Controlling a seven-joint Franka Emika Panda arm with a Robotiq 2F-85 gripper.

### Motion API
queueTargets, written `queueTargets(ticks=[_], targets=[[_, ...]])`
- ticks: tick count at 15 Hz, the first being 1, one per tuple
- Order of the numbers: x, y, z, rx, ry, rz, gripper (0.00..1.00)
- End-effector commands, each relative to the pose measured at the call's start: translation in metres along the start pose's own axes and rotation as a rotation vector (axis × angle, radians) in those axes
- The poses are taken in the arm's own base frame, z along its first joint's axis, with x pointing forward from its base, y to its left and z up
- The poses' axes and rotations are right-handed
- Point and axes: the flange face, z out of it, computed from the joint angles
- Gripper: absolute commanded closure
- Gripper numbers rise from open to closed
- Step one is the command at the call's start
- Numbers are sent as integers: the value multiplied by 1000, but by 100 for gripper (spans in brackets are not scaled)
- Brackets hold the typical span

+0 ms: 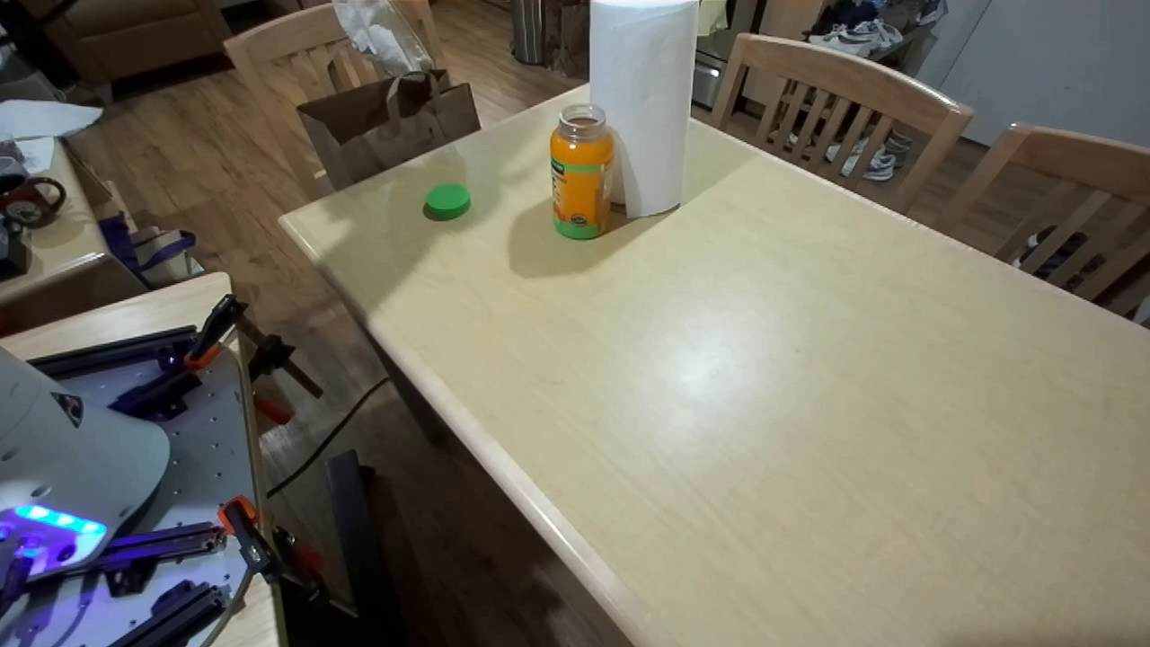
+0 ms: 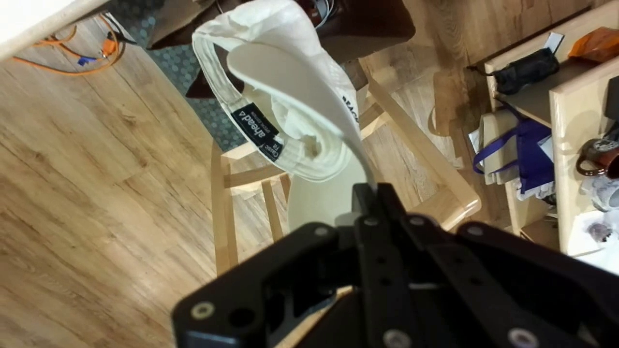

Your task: Put the cap in the paper bag

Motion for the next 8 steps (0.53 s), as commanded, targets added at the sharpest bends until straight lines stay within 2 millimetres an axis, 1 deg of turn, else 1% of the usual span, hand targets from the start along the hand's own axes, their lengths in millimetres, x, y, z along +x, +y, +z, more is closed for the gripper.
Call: queueTargets(ticks=[1,3,5,8], targets=[[-7,10,6,25,-22,54,99],[-7,19,13,41,-3,45,99],[-3,29,25,66,41,35,99],[7,35,39,74,103,54,99]])
